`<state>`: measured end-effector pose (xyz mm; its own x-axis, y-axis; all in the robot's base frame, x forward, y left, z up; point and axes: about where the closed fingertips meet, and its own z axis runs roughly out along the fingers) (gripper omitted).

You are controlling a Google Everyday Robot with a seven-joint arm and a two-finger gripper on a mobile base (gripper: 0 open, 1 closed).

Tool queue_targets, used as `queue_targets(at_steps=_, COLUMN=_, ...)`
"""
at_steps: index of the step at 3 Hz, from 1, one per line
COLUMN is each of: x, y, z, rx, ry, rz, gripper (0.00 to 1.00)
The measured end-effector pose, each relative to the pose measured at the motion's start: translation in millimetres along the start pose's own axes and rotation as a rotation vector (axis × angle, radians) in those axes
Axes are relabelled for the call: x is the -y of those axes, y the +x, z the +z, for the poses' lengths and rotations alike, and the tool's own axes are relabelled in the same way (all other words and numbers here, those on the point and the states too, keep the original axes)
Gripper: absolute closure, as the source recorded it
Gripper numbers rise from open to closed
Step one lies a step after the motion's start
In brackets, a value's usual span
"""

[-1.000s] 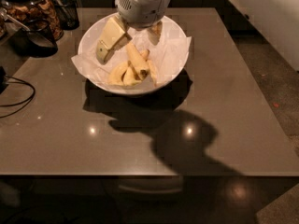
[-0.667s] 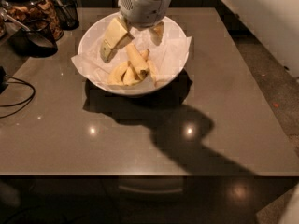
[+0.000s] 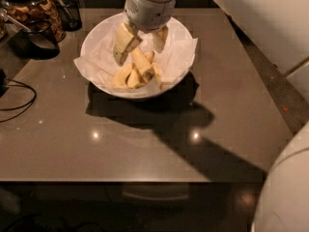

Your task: Pick banana from white bowl

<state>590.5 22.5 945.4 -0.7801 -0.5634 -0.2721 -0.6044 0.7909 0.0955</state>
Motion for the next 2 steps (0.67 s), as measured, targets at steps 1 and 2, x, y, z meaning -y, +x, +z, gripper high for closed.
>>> queue_targets(at_steps=1, x=8, y=-1, z=15, rx=-0.033, ry=0.006, rz=0.015, gripper=0.40)
queue_targets(at_steps=2, x=16, y=2, z=28, rx=-0.056, ry=0.009, rz=0.028, gripper=0.41)
